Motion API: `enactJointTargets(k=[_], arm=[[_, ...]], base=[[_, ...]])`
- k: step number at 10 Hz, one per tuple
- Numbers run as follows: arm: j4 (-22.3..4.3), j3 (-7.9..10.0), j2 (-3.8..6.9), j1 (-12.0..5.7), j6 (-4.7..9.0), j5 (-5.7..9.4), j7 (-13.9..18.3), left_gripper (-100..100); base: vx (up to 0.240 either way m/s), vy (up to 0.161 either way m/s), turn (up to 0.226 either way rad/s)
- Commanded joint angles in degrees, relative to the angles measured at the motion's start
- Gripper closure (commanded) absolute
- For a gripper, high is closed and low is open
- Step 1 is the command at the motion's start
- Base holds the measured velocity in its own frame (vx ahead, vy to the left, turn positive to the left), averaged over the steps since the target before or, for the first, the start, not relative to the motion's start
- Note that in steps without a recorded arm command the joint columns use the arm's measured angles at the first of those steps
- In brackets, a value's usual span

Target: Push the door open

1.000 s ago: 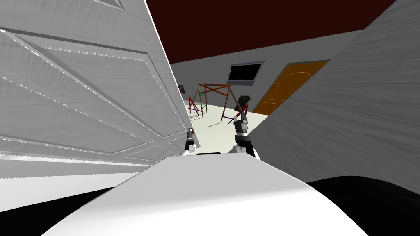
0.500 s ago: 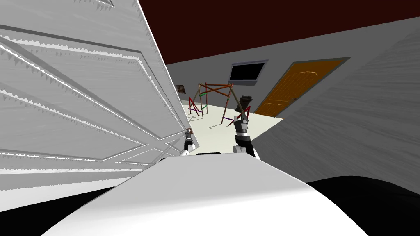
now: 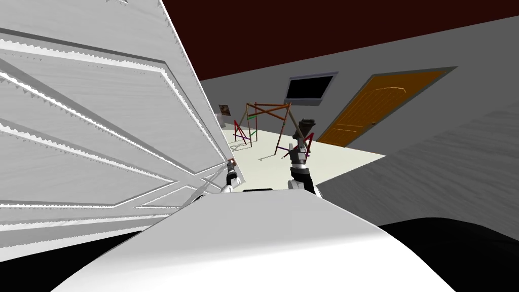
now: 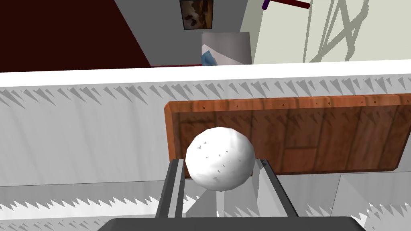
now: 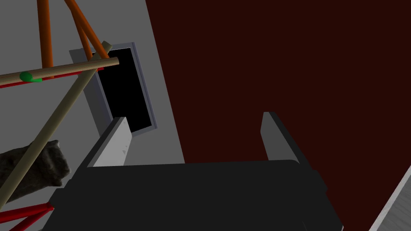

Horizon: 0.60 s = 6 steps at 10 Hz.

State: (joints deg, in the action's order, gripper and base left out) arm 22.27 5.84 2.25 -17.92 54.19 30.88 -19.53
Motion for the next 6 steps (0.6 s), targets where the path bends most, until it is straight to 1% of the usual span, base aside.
enactJointTargets(k=[1, 3, 4, 5, 6], arm=[[0.41, 1.05, 0.24, 0.04, 0.78, 1.07, -0.30, 100], [0.34, 2.02, -0.26, -0.06, 1.03, 2.17, -0.85, 100], [0.34, 2.02, -0.26, -0.06, 1.03, 2.17, -0.85, 100], [0.31, 2.45, -0.61, -0.10, 1.14, 2.65, -1.08, 100], [0.79, 2.33, -0.41, 0.47, 0.73, 2.46, -1.21, 100]], base=[[0.150, -0.034, 0.038], [0.188, -0.032, 0.069], [0.141, 0.002, 0.031], [0.104, 0.001, 0.027], [0.046, 0.005, 0.019]])
